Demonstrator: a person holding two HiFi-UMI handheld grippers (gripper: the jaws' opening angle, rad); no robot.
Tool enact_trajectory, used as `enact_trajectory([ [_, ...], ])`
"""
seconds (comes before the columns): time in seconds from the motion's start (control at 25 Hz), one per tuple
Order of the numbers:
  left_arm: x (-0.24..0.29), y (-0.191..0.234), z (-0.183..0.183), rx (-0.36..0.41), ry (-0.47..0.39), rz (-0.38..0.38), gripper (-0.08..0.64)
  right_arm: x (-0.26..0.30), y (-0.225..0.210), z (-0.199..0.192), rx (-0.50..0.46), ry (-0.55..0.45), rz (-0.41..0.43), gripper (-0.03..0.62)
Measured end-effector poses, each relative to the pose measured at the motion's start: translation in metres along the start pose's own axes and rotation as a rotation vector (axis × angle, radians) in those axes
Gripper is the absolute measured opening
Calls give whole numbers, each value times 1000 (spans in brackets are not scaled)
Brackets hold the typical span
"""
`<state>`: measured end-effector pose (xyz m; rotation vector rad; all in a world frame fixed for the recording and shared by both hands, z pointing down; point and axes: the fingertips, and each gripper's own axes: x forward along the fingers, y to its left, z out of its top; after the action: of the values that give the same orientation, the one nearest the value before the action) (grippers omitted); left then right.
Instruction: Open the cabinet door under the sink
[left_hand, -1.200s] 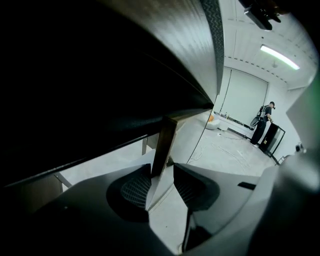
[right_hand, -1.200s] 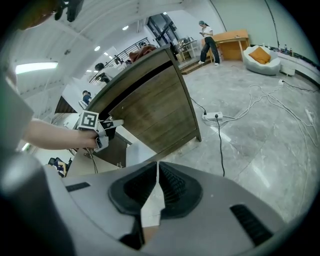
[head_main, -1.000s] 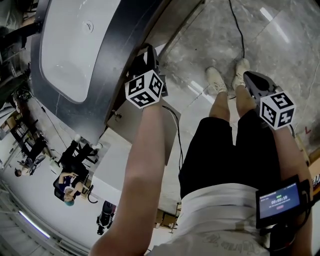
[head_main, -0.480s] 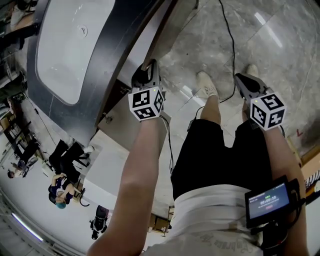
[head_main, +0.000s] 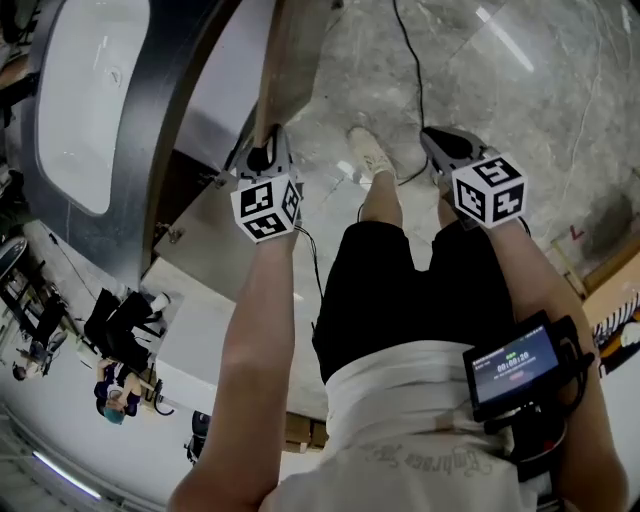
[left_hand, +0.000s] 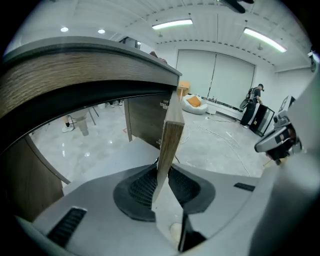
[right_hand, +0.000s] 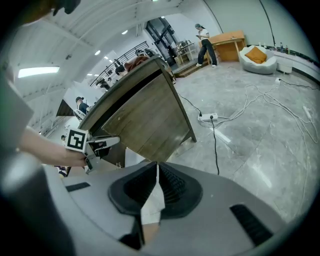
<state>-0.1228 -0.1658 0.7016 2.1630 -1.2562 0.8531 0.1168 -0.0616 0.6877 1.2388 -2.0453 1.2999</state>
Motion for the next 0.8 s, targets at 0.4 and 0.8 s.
enact_trajectory([
  [0.4,-3,-19,-3,3,47,54,71,-6,-11,5,12,-7,27,26],
  [0.8,-1,-74,-8,-25,44,104,69,-51,-63,-14,65,-25,10,26],
])
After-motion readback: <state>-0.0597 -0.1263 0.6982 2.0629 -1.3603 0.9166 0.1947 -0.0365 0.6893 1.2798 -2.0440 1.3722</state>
